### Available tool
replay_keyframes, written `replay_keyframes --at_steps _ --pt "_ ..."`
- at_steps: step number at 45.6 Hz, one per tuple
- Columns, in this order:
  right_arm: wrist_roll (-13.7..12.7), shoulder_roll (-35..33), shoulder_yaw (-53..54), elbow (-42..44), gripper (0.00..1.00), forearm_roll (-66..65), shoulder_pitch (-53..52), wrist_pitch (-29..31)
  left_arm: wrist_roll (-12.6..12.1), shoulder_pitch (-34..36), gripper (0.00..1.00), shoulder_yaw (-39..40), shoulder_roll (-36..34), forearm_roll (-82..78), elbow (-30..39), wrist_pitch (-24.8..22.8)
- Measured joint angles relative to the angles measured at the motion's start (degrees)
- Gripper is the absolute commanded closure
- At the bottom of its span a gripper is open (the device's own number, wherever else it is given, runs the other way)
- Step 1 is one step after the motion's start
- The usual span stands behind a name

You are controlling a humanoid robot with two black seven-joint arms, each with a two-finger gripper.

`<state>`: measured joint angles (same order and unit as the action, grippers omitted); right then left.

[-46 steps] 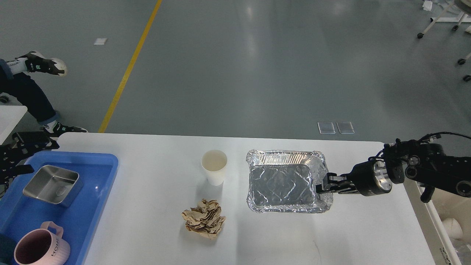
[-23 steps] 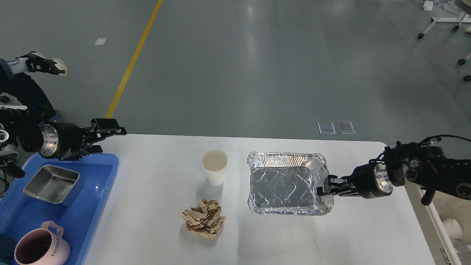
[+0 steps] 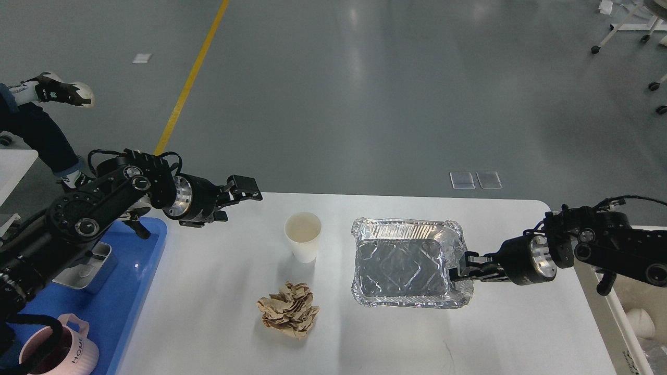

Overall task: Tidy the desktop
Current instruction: 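Reach the left gripper to the white paper cup and grasp it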

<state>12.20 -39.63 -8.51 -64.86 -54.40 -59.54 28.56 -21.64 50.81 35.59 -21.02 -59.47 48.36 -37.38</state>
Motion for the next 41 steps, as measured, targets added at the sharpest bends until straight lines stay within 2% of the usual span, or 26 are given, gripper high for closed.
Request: replay_keyframes --at_steps 11,27,31,35,41 --pt "0.0 0.0 0.0 0.0 1.0 0.0 0.1 0.0 -1.9 0.2 0.02 -1.9 7.0 0.0 -4.0 0.7" --pt "0.0 0.0 0.0 -0.1 1.0 0.0 0.2 0.1 -1.9 0.3 0.05 -5.6 12.6 0.0 -8.1 4.3" --pt "0.0 0.0 0.0 0.0 1.0 0.0 0.2 0.1 -1.6 0.3 0.14 -5.7 13.8 -0.4 -9.3 5.4" --pt "0.0 0.0 0.0 0.0 1.0 0.0 0.2 0.1 -1.2 0.3 0.32 -5.8 14.6 -1.7 -10.0 5.9" --pt "0.0 0.0 0.0 0.0 1.0 0.0 0.2 0.1 -0.9 0.2 0.44 -5.9 15.1 -2.9 -10.3 6.0"
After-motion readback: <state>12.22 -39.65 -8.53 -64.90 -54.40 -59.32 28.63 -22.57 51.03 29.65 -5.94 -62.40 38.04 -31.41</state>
